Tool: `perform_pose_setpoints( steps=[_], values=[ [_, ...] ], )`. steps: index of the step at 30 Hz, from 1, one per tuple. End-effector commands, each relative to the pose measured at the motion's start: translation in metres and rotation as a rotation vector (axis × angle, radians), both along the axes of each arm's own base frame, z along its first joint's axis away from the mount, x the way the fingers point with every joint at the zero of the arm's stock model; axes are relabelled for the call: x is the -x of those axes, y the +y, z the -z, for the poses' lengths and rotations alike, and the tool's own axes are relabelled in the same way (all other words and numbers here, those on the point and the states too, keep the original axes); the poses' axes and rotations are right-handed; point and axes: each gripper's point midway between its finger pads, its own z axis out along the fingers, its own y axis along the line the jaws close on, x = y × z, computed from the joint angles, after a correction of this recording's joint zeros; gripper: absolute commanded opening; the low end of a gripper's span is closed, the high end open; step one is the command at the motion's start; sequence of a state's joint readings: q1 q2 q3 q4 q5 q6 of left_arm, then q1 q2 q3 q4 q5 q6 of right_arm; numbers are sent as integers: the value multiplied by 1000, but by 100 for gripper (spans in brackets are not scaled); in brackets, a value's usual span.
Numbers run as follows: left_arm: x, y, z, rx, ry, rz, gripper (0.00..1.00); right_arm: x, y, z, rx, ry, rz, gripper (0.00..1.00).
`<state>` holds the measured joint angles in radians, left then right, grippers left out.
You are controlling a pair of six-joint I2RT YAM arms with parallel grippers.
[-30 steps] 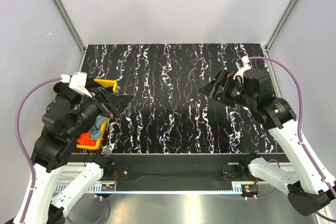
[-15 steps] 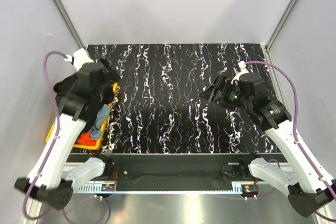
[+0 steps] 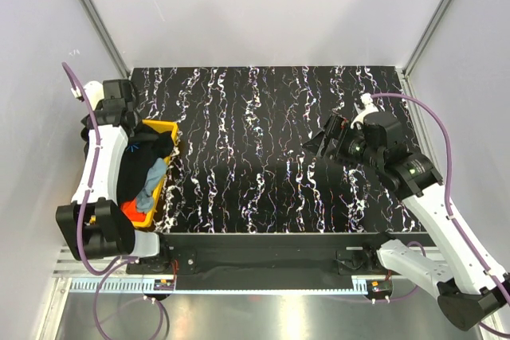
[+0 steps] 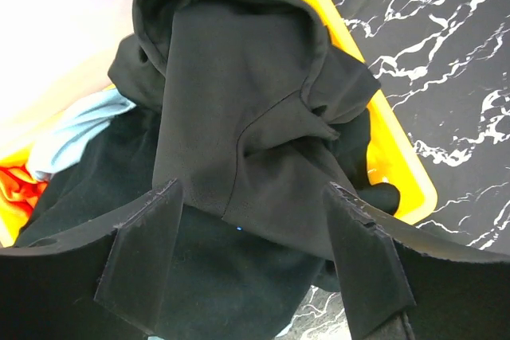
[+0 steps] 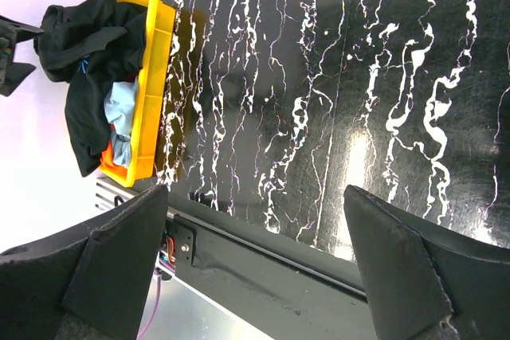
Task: Fold and stack the t-shirts
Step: Grab the tshirt from the pile
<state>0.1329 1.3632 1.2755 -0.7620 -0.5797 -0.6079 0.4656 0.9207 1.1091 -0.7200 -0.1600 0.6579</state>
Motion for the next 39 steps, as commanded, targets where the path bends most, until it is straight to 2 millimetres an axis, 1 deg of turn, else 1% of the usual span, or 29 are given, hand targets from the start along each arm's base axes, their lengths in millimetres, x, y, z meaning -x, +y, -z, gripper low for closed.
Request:
perform_pose_setpoints(
  steps=[1, 6, 9, 10, 11, 13, 14, 15, 16, 18, 19, 20, 21, 22, 23, 24, 25, 27, 28, 29, 30, 31, 32, 33, 34, 36, 37, 38, 39],
  values=[
    [-6, 3, -2, 16, -55, -35, 75, 0, -1, -18, -15, -92, -17, 98],
    [0, 8, 17, 7, -20, -76, 75, 0, -2, -20, -5, -103, -19, 98],
    [-6, 3, 30, 34, 10, -25, 71, -2, -2, -21, 16, -106, -30, 98],
    [-8, 1, 36, 44, 33, -12, 68, -4, -5, -21, 38, -109, -21, 98],
    [-9, 1, 38, 47, 36, -4, 53, -4, -8, -23, 51, -109, -10, 98],
    [-9, 2, 34, 38, 23, -8, 34, -6, -13, -24, 72, -111, 10, 98],
    [-11, 2, 28, 32, 6, -1, 11, -6, -13, -27, 73, -115, 12, 99],
    [-15, 1, 22, 27, -5, 25, 1, -6, -14, -27, 73, -115, 12, 98],
    [-23, 0, -2, 21, -67, 39, 0, -5, -12, -29, 68, -115, 8, 99],
    [-37, -10, -35, 35, -161, 109, 0, -6, -12, -31, 65, -119, 9, 98],
    [-49, -20, -78, 22, -297, 163, 0, -6, -13, -32, 67, -123, 16, 99],
    [-55, -30, -100, 22, -365, 220, 0, -8, -14, -34, 68, -127, 21, 98],
    [-63, -50, -122, 47, -437, 326, 0, -9, -14, -36, 68, -130, 29, 99],
    [-68, -69, -165, 54, -546, 389, 0, -10, -16, -37, 71, -130, 38, 99],
    [-72, -85, -187, 76, -597, 449, 0, -12, -15, -39, 72, -134, 40, 99],
    [-75, -111, -209, 113, -641, 570, 0, -13, -15, -41, 67, -138, 41, 99],
    [-78, -133, -244, 123, -710, 652, 0, -14, -14, -41, 66, -136, 44, 99],
    [-71, -181, -278, 208, -788, 825, 0, -16, -14, -44, 60, -137, 49, 99],
    [-62, -206, -308, 231, -854, 906, 0, -17, -13, -44, 57, -133, 52, 99],
    [-54, -219, -323, 246, -890, 957, 0, -17, -13, -43, 58, -132, 53, 99],
    [-39, -243, -337, 281, -925, 1037, 0, -18, -14, -43, 55, -127, 61, 99],
    [-31, -252, -348, 288, -966, 1073, 0, -19, -15, -41, 60, -125, 73, 99],
    [-25, -260, -351, 303, -985, 1097, 0, -19, -16, -39, 61, -120, 80, 99],
    [-8, -269, -357, 339, -1016, 1135, 0, -19, -16, -38, 55, -111, 87, 99],
    [-13, -275, -340, 371, -1000, 1143, 0, -19, -16, -36, 52, -102, 91, 98],
    [-2, -284, -327, 427, -994, 1180, 0, -18, -15, -34, 38, -87, 99, 98],
    [-9, -289, -298, 459, -937, 1185, 0, -18, -15, -32, 37, -81, 103, 98],
    [-8, -294, -284, 481, -903, 1204, 0, -18, -16, -28, 37, -70, 111, 98],
    [-1, -300, -271, 509, -872, 1242, 0, -18, -17, -25, 35, -60, 123, 98]
  ],
)
